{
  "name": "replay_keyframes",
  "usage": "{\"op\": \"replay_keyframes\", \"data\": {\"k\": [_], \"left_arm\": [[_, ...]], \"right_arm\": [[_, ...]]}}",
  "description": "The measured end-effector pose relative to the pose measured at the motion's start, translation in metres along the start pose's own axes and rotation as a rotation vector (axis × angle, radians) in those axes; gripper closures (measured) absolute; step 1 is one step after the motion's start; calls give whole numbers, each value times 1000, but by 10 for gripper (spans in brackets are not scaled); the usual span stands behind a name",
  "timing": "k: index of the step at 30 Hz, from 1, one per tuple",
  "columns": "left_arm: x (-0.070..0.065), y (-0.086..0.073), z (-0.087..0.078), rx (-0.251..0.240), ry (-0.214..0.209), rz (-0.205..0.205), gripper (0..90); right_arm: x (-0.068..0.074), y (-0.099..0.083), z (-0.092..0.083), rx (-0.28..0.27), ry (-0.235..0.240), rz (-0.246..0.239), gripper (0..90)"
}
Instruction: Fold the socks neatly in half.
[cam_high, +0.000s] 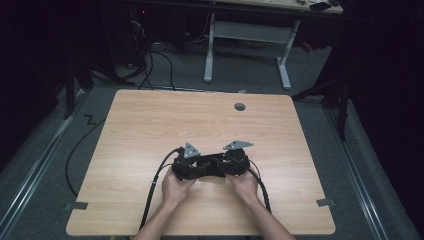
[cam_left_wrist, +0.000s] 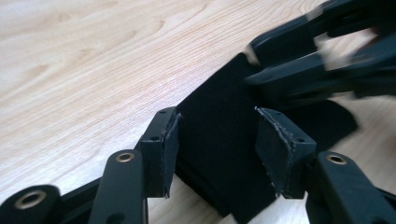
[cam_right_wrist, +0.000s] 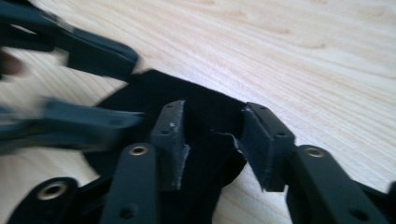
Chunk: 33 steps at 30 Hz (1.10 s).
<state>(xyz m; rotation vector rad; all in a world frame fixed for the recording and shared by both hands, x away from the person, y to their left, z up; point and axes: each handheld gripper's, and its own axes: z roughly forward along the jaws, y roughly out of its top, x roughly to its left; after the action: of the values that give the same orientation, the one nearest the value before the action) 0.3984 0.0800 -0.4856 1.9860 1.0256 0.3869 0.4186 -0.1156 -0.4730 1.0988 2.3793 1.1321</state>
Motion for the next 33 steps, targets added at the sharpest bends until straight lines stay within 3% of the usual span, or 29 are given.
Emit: {"op": "replay_keyframes", "data": {"k": [2, 4, 8, 13, 20, 26, 33], "left_arm": [[3, -1, 2, -3, -15, -26, 495], [5, 0, 3, -7, -19, -33, 505], [10, 2, 8, 4, -26, -43, 524], [15, 6, 16, -4, -25, -61, 536], [19, 12, 24, 6, 2, -35, 550], [25, 12, 31, 2, -8, -65, 551], [23, 15, 27, 5, 9, -67, 542]], "right_arm": [[2, -1, -11, -40, -3, -5, 560], [5, -1, -14, -26, -17, -24, 554], [0, -6, -2, 19, -12, 4, 558], [-4, -6, 4, 11, -23, 28, 576], [-8, -3, 11, 11, -38, 32, 587], [-15, -2, 19, 14, -30, 51, 587], [-14, -1, 20, 19, -39, 42, 575]]}}
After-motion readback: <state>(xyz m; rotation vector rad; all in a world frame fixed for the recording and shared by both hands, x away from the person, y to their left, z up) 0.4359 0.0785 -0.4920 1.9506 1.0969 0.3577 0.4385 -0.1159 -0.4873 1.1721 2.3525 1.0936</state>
